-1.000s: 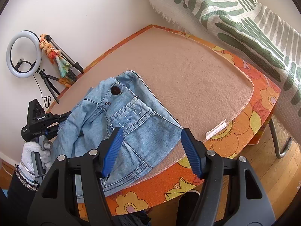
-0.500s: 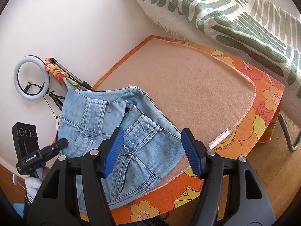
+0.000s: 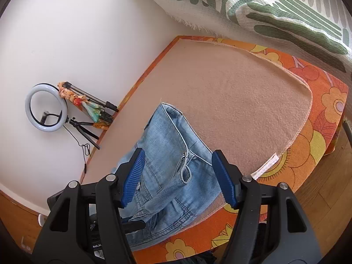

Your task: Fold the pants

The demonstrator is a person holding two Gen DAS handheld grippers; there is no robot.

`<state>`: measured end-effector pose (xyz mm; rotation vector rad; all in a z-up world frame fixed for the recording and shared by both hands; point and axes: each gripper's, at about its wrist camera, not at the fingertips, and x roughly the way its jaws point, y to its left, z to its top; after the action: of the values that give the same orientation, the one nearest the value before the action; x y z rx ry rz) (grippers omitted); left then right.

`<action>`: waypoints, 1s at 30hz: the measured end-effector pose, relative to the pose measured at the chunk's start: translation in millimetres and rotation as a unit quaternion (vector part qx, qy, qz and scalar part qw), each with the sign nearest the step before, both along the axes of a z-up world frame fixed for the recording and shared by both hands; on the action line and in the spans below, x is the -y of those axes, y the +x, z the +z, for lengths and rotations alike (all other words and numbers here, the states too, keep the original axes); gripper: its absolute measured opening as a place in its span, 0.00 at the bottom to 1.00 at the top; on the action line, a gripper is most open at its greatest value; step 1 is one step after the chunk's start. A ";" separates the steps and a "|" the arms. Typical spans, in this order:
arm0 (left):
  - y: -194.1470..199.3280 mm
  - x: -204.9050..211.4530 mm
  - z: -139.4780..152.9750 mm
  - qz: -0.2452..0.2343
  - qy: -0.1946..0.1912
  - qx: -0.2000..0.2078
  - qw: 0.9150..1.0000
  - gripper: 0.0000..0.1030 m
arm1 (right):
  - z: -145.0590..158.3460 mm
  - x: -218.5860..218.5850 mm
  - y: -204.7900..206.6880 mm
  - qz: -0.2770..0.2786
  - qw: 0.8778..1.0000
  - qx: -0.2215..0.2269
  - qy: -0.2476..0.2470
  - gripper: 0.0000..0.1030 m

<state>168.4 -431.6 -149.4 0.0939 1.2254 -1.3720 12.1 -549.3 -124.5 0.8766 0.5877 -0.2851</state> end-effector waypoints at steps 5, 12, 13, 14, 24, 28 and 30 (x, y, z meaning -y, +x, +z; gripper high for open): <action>-20.0 0.8 -1.5 -0.018 0.010 0.025 0.999 0.06 | -14.7 2.6 15.9 0.016 0.999 -0.042 -0.001 0.63; -24.7 3.0 -12.6 -0.020 0.019 0.001 1.000 0.09 | -33.9 3.7 36.7 0.027 0.994 -0.098 -0.031 0.65; -24.3 3.4 -12.5 -0.021 0.020 -0.007 1.000 0.13 | -36.3 4.8 37.8 0.027 0.994 -0.105 -0.034 0.65; -26.9 -0.4 -11.3 -0.024 0.025 -0.013 0.999 0.14 | -39.5 5.8 38.7 0.028 0.993 -0.112 -0.035 0.65; -19.3 -113.3 54.4 0.053 -0.024 0.032 0.998 0.20 | -46.4 -17.3 43.5 0.078 0.983 -0.137 -0.096 0.59; 6.7 -187.7 66.6 0.135 -0.009 0.077 0.988 0.21 | -47.4 -21.2 40.6 0.082 0.982 -0.137 -0.104 0.29; 13.8 -214.8 60.3 0.158 0.003 0.073 0.985 0.21 | -51.2 -22.4 39.7 0.088 0.984 -0.127 -0.083 0.20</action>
<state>182.3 -216.8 -89.1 0.0020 1.0707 -1.0656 51.8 -526.9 -175.7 0.6255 0.8613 -0.2834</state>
